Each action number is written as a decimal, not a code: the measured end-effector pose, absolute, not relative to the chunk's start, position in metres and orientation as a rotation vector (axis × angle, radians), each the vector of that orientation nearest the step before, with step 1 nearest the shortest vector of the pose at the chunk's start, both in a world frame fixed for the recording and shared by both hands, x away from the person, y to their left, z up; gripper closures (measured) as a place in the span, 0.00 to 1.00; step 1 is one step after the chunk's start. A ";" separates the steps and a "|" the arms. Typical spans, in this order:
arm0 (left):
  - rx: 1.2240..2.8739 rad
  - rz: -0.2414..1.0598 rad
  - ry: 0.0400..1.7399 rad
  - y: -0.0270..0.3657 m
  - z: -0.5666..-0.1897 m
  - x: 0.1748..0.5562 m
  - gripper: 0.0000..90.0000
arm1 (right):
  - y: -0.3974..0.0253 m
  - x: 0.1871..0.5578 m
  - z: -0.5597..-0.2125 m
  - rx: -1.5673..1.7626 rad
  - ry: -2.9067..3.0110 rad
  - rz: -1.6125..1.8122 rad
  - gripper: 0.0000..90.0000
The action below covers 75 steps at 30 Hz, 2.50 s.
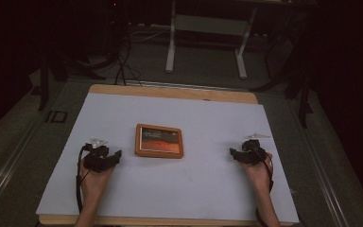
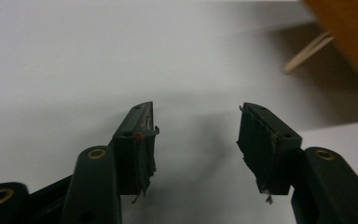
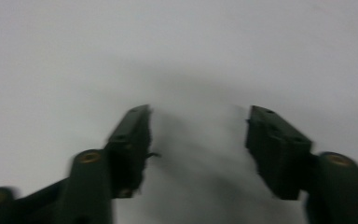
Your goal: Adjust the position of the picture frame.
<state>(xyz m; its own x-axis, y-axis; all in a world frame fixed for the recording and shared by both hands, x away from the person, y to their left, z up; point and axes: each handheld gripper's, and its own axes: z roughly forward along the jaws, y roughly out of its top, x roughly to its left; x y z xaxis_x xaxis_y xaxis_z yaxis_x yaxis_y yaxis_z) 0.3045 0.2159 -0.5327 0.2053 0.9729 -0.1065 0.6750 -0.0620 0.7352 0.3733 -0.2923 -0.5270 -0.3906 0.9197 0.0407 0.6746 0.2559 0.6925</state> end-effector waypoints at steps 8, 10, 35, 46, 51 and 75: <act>1.807 0.482 1.448 0.211 -0.525 0.298 0.51 | -0.283 0.366 -0.517 1.367 2.185 0.973 0.58; 1.792 0.465 1.409 0.208 -0.520 0.293 0.49 | -0.282 0.363 -0.514 1.341 2.180 1.001 0.58; 1.757 0.277 1.371 0.164 -0.520 0.316 0.28 | -0.213 0.371 -0.497 1.075 2.356 1.092 0.53; 1.613 0.049 1.375 0.167 -0.530 0.333 0.35 | -0.202 0.372 -0.496 1.040 2.371 1.086 0.52; 1.634 0.003 1.391 0.164 -0.529 0.344 0.36 | -0.202 0.372 -0.495 1.035 2.370 1.088 0.52; 1.762 0.196 1.166 0.131 -0.464 0.334 0.70 | -0.178 0.369 -0.472 0.845 2.400 1.127 0.49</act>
